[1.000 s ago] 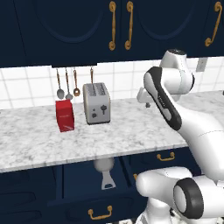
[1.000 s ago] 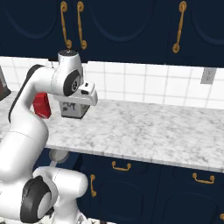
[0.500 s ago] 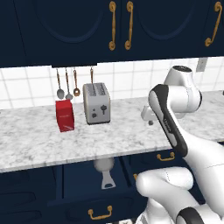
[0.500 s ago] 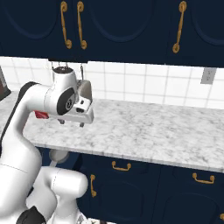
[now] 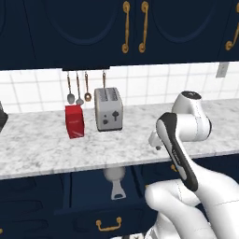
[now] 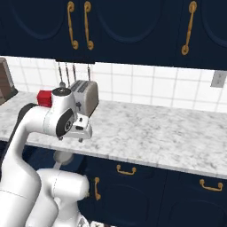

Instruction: Pick the measuring cup from the drawer and place it on the counter.

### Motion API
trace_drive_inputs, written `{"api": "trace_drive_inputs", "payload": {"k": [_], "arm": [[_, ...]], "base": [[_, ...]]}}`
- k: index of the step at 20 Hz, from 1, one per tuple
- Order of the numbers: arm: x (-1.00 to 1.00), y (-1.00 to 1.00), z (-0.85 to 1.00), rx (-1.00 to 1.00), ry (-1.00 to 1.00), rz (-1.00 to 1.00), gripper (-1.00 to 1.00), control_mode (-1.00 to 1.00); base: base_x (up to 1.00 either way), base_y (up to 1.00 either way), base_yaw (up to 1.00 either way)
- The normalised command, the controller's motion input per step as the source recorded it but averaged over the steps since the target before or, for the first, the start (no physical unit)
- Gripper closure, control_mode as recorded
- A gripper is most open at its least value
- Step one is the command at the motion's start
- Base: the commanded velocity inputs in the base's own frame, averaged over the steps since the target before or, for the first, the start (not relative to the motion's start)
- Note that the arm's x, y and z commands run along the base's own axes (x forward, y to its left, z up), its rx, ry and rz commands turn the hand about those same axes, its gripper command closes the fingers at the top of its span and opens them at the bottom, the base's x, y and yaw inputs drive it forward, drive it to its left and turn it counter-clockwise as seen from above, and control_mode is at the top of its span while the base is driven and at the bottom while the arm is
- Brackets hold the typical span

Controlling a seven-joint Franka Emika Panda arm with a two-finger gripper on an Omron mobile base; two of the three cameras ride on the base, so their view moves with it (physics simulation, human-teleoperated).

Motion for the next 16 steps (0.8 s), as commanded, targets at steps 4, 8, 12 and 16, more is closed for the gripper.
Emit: {"api": "trace_drive_inputs", "payload": {"k": [4,8,12,16], "arm": [[0.0,0.0,0.0,0.0,0.0,0.0,-1.0,1.0],[0.0,0.0,0.0,0.0,0.0,0.0,-1.0,1.0],[0.0,0.0,0.0,0.0,0.0,0.0,-1.0,1.0],[0.0,0.0,0.0,0.0,0.0,0.0,-1.0,1.0]], "base": [[-0.14,-0.61,0.11],[-0.18,-0.86,0.11],[-0.01,-0.22,0.33],[0.16,0.0,0.53]]}}
